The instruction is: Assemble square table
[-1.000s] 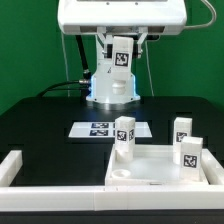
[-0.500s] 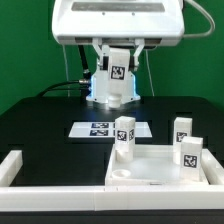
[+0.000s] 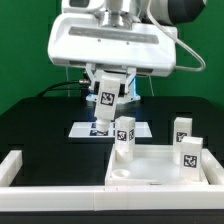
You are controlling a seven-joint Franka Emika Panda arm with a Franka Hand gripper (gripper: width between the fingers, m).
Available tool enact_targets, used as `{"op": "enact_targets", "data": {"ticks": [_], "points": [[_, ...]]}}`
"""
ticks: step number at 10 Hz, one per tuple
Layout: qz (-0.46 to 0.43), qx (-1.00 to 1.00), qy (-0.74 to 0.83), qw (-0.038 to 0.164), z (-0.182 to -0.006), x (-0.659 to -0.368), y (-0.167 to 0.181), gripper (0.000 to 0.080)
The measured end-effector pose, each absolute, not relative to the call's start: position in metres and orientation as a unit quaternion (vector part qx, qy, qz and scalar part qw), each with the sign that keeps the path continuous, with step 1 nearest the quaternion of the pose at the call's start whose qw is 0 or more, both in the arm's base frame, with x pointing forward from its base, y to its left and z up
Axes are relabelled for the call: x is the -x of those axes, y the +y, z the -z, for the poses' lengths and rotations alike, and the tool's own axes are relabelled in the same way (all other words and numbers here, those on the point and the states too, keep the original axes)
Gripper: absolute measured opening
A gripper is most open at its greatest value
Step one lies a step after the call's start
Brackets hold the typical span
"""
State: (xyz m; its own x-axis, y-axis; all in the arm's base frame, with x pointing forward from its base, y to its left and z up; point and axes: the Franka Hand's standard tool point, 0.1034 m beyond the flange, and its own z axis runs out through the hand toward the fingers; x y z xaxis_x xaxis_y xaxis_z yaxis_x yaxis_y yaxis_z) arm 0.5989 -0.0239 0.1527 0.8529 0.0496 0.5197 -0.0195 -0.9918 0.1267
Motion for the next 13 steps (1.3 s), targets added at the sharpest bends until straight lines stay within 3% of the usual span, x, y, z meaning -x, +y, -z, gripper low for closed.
{"op": "enact_targets", "data": {"ticks": [2, 7, 8, 9, 11, 12, 13], "points": [[-0.27, -0.961, 0.013, 0.058, -0.146, -0.6, -0.007, 0.029], [-0.267, -0.962, 0.014, 0.061, -0.146, -0.597, -0.016, 0.029], [-0.248, -0.967, 0.029, 0.054, -0.151, -0.589, -0.035, 0.029], [-0.244, -0.969, 0.01, 0.035, -0.154, -0.582, -0.048, 0.029], [-0.242, -0.969, 0.035, 0.026, -0.144, -0.58, -0.066, 0.029], [-0.275, -0.96, 0.022, 0.04, -0.129, -0.583, -0.06, 0.029], [-0.27, -0.963, 0.012, 0.013, -0.109, -0.588, -0.036, 0.029]]}}
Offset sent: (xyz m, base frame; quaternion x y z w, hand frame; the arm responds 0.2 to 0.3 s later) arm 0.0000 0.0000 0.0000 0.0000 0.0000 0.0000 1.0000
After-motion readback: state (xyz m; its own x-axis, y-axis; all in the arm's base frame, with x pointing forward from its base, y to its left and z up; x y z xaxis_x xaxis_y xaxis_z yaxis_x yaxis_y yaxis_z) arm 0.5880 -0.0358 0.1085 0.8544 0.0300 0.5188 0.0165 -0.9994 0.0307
